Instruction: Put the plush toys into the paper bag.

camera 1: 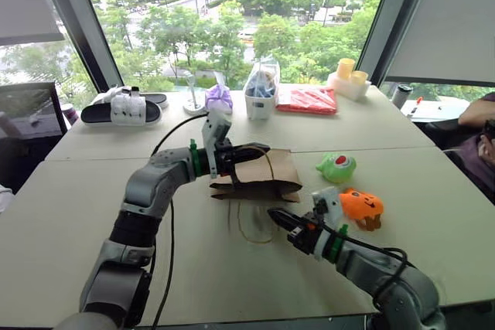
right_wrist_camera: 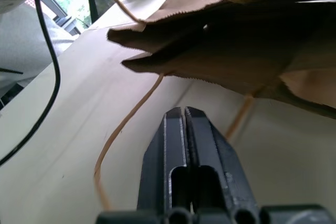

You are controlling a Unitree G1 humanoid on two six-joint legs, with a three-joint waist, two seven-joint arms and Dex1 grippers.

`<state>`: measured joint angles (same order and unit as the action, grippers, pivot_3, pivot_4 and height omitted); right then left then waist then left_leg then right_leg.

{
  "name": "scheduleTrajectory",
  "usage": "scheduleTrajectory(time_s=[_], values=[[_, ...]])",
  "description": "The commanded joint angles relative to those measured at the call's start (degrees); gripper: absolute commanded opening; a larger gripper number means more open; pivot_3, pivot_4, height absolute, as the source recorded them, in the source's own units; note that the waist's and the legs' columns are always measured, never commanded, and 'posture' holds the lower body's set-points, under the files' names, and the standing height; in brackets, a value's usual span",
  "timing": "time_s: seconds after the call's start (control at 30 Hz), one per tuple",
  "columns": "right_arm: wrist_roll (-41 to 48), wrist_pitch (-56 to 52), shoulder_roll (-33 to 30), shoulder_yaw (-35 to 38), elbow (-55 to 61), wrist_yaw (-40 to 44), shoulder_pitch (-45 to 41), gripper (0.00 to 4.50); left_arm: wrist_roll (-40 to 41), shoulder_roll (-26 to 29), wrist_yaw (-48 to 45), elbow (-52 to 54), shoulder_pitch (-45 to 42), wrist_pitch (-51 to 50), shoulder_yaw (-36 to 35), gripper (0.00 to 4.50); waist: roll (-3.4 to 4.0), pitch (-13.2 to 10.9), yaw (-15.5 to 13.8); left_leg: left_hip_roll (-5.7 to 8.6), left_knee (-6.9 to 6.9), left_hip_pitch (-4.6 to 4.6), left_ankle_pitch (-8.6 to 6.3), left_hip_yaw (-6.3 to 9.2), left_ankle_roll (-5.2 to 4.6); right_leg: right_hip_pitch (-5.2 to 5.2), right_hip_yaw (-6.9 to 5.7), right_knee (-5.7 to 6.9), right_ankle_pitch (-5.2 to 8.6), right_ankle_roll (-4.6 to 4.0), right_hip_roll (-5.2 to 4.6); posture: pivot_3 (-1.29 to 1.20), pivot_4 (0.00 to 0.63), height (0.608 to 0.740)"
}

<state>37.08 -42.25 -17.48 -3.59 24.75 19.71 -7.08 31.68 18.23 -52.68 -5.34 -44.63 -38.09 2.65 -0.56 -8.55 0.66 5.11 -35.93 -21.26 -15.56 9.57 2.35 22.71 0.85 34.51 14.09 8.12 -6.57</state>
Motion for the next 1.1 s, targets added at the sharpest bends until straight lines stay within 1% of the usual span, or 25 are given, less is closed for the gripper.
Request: scheduleTrajectory(time_s=[0.03, 0.23, 0.37, 0.47, 0.6, 0.77, 0.87, 0.97, 1.1], values=[[-4.3, 4.2, 2.2, -0.5, -2.5, -1.7, -3.3, 0.0, 2.0, -0.7, 1.4, 2.1, -1.7, -1.7, -1.9, 0.01, 0.0, 0.0, 0.0, 0.0, 0.0, -0.01, 0.03, -0.01, 0.05, 0.01, 0.01, 0.0, 0.0, -0.01, 0.0, 0.0, 0.15, 0.74], [-10.5, 6.7, 4.4, -2.5, -9.1, -2.6, -7.7, 0.0, 2.1, -2.5, 2.4, 2.0, -0.6, -1.4, -1.3, 0.01, 0.0, 0.0, 0.0, 0.01, 0.02, 0.0, 0.03, -0.01, 0.05, 0.04, 0.03, 0.05, -0.01, -0.03, 0.01, 0.0, 0.15, 0.74], [-16.6, 9.5, 4.1, -5.8, -15.6, -2.1, -9.2, 0.0, 4.2, -5.2, 5.6, 1.5, -1.5, -3.3, -3.6, 0.01, 0.0, 0.0, 0.1, 0.02, 0.02, 0.0, 0.14, -0.02, 0.24, 0.04, 0.04, 0.05, -0.01, -0.03, 0.01, 0.0, 0.15, 0.74], [-19.6, 11.4, 5.8, -6.0, -20.4, -3.4, -10.5, 0.0, 4.0, -6.7, 8.6, 1.7, -1.9, -3.0, -4.4, 0.01, 0.0, 0.0, 0.1, 0.03, 0.04, 0.0, 0.2, -0.02, 0.36, 0.07, 0.05, 0.07, -0.01, -0.03, 0.01, 0.0, 0.15, 0.74], [-26.6, 12.0, 5.6, -9.0, -25.0, -5.8, -12.6, 0.0, 7.3, -6.7, 9.1, 7.2, -1.9, -5.5, -5.3, 0.01, -0.01, 0.0, 0.3, 0.02, 0.04, -0.01, 0.24, -0.08, 0.42, 0.17, 0.11, 0.19, -0.01, -0.04, 0.01, 0.0, 0.15, 0.74], [-28.5, 11.1, 6.5, -9.7, -25.1, -5.1, -11.9, 0.0, 12.7, -4.9, 7.4, 12.9, -4.7, -9.0, -5.9, 0.01, -0.05, 0.0, 0.2, 0.02, 0.03, 0.02, 0.25, -0.04, 0.45, 0.25, 0.11, 0.47, -0.01, -0.05, 0.01, 0.0, 0.15, 0.74], [-28.7, 10.8, 6.9, -9.5, -24.8, -4.4, -11.5, 0.0, 16.0, -3.6, 6.7, 14.4, -6.3, -11.0, -6.5, 0.01, -0.05, 0.0, 0.3, 0.02, 0.02, 0.08, 0.25, -0.05, 0.44, 0.19, 0.12, 0.47, 0.0, -0.05, 0.01, 0.0, 0.15, 0.74], [-28.9, 10.6, 7.4, -9.3, -24.7, -4.0, -11.3, 0.0, 17.4, -2.8, 6.4, 14.3, -6.8, -11.5, -6.6, 0.01, -0.05, 0.0, 0.3, 0.02, 0.04, 0.16, 0.23, -0.05, 0.41, 0.13, 0.11, 0.48, 0.0, -0.05, 0.02, 0.0, 0.15, 0.74], [-29.1, 10.5, 8.3, -9.2, -24.3, -3.8, -10.8, 0.0, 15.5, -2.1, 6.6, 11.7, -6.3, -9.8, -5.8, 0.01, -0.05, 0.1, 0.3, 0.02, 0.05, 0.18, 0.25, -0.05, 0.44, 0.13, 0.12, 0.49, 0.0, -0.06, 0.04, 0.0, 0.15, 0.74]])
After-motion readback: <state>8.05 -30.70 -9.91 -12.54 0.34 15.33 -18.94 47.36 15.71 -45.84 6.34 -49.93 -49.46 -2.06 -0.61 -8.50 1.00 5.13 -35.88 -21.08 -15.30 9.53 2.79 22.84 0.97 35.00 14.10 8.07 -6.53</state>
